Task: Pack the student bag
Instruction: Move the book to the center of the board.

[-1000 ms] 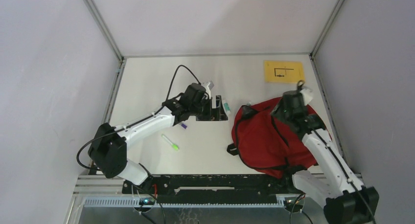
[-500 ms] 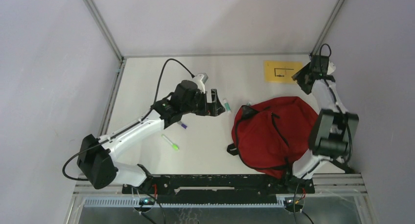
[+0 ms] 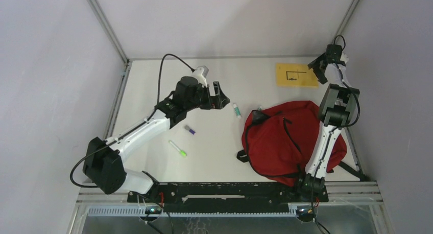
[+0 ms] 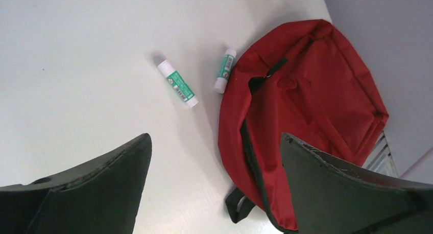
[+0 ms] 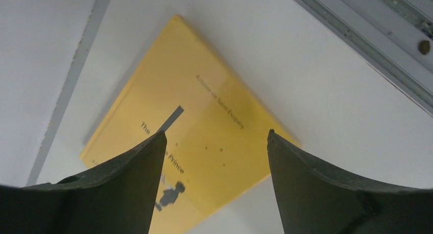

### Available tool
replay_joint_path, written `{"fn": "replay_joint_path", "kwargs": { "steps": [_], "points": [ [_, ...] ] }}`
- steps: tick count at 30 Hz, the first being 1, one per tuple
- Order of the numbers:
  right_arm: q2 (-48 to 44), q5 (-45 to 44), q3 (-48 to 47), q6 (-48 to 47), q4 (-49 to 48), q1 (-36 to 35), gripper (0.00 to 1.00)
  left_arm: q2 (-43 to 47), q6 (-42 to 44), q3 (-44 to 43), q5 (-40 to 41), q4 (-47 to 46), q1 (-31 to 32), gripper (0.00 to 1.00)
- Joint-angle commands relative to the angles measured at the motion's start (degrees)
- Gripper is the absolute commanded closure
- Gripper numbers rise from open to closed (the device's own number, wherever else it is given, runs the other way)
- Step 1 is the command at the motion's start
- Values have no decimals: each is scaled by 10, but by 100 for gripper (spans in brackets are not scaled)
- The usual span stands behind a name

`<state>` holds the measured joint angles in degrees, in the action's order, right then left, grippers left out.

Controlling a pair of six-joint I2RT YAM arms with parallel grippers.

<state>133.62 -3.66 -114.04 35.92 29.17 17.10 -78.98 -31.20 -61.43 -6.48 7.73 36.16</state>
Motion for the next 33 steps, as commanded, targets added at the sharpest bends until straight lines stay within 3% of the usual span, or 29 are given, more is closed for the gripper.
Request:
{"fn": "replay_joint_path", "kwargs": {
  "steps": [1,12,16,28,33],
  "points": [
    [33,-20,-71,-2,13,0,15,-25,33,-14,-22,-24,-3,1],
    [72,-34,-93,-26,16,3,12,-33,36,-9,-28,-17,-30,1],
    [105,16,-134,-25,42,10,1,-38,32,-12,-31,-16,-30,1],
    [143,165,-192,-119,38,-10,0,-59,-27,-22,-24,-32,-40,1],
    [160,185,-220,-154,50,-34,0,-76,-38,-28,-34,-19,-53,2]
  ]
}}
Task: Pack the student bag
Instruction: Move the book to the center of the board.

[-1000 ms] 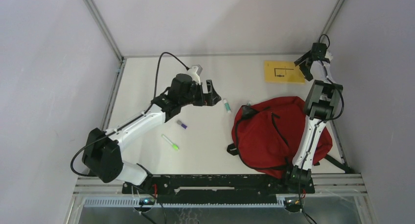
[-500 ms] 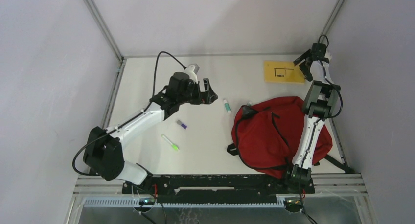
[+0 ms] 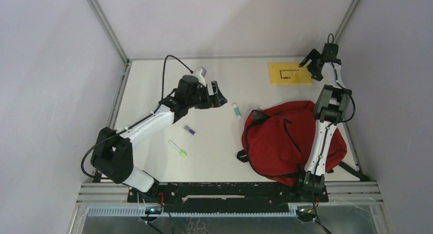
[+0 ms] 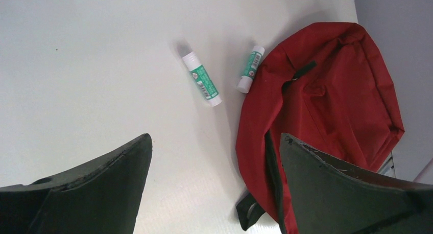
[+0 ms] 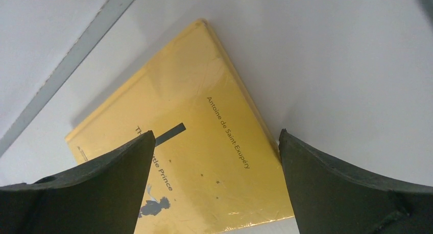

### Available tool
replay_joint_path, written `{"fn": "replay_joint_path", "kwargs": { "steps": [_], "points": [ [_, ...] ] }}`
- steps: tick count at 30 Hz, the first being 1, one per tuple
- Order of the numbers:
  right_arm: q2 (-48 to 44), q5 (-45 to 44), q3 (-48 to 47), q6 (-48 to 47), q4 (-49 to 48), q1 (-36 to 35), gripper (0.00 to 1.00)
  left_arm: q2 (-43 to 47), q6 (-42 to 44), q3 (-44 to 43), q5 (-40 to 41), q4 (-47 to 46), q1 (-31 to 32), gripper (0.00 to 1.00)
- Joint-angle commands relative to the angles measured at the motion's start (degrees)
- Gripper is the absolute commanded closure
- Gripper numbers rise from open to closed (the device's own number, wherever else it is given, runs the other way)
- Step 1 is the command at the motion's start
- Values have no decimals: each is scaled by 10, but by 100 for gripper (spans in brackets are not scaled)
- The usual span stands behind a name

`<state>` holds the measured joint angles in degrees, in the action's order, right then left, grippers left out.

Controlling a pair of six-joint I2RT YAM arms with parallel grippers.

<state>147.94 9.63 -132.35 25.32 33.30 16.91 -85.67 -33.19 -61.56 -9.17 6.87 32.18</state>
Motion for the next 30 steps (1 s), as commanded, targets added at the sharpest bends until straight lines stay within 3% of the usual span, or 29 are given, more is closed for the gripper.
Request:
{"fn": "replay_joint_path", "kwargs": {
  "steps": [1,11,23,30],
  "points": [
    [19,40,-40,-55,10,-38,1,-10,-22,-23,-11,-11,-15,2],
    [7,-18,-57,-177,16,-117,1,-5,-28,-3,-13,-16,-22,2],
    [13,-157,-53,-314,34,-242,1,-16,-38,-24,-38,11,-100,2],
    [14,-111,-45,-355,59,-275,0,-11,-49,-18,-57,11,-124,2]
  ]
}}
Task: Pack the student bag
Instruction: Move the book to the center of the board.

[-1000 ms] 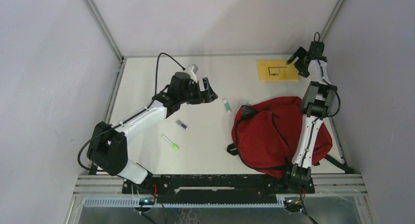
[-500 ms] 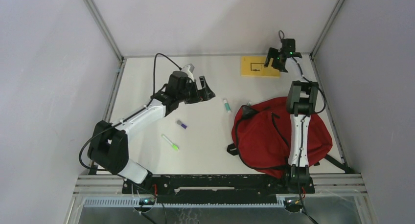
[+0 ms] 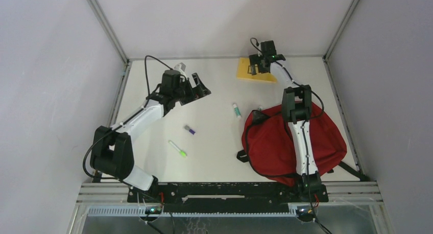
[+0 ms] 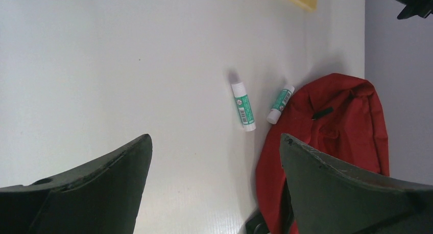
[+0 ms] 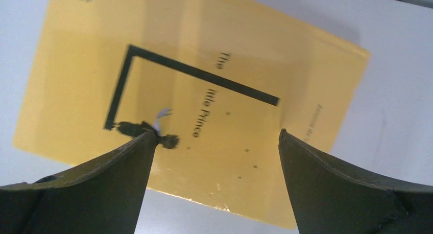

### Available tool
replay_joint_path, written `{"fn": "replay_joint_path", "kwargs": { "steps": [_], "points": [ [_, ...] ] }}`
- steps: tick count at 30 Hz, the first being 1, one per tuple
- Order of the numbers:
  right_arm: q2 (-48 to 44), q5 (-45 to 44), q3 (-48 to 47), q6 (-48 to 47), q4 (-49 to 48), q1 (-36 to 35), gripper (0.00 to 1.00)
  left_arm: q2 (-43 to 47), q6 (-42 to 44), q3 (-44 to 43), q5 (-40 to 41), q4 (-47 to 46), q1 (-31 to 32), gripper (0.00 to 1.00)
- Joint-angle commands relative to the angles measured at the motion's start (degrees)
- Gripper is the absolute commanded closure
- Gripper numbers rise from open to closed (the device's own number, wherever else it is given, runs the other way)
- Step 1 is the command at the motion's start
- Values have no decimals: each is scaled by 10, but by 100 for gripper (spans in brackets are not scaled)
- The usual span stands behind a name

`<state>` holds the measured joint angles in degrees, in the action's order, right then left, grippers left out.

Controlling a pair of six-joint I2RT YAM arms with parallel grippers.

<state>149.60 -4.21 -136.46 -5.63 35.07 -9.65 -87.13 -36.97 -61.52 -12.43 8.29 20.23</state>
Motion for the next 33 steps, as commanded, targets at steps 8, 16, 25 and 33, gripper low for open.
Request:
{"fn": "replay_joint_path", "kwargs": {
  "steps": [8,16,25,33],
  "points": [
    [-32,133,-7,-34,62,8,0,-9,-24,-15,-38,-18,-5,3],
    [-127,193,90,154,-73,89,0,-15,-33,-15,-46,-27,-5,2],
    [-2,192,-37,449,-83,173,1,-8,-37,-17,-47,-27,-4,3],
    [65,146,-104,515,-155,148,0,6,-31,-18,-59,4,-5,3]
  ]
}}
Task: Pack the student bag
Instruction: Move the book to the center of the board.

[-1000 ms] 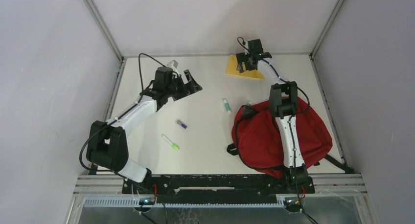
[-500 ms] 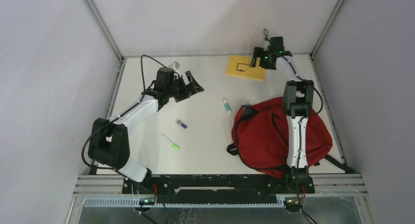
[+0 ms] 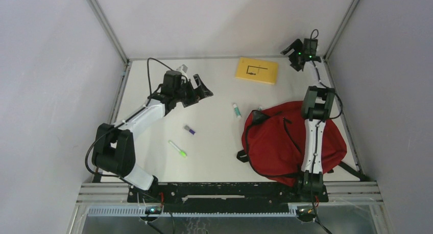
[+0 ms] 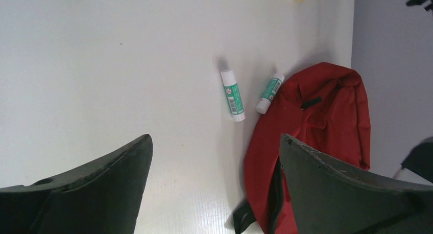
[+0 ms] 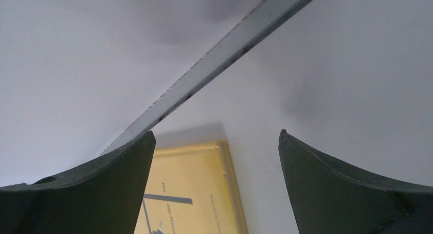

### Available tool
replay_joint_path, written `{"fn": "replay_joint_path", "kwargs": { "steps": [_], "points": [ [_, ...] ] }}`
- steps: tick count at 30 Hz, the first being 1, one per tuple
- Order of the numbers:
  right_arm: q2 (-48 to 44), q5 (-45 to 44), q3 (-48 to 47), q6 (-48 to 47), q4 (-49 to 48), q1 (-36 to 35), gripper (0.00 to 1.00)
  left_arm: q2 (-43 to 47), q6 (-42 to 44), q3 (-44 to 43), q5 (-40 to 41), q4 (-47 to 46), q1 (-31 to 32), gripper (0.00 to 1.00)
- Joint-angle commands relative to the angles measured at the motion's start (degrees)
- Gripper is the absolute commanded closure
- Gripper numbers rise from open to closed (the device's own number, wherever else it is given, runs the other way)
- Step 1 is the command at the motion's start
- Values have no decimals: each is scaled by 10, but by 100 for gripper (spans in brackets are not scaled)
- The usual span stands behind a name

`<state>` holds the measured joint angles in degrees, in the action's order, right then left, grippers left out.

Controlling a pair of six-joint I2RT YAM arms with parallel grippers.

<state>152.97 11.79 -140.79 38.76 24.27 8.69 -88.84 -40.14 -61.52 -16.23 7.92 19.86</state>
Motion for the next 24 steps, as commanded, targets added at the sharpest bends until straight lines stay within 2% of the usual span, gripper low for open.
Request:
{"fn": "replay_joint_path", "kwargs": {
  "steps": [1,4,11,19,24],
  "points": [
    [38,-7,-63,92,-59,-35,0,27,1,-15,-23,10,-1,3],
    [50,8,-52,131,-101,-41,0,41,2,-5,-17,12,-1,3],
    [67,46,-51,142,-108,-73,0,50,20,-8,-8,33,-1,3],
    [66,156,-27,67,-94,-124,0,32,23,-13,-7,42,-6,2],
    [50,206,3,19,-66,-170,0,-19,45,-55,28,122,-13,2]
  ]
}}
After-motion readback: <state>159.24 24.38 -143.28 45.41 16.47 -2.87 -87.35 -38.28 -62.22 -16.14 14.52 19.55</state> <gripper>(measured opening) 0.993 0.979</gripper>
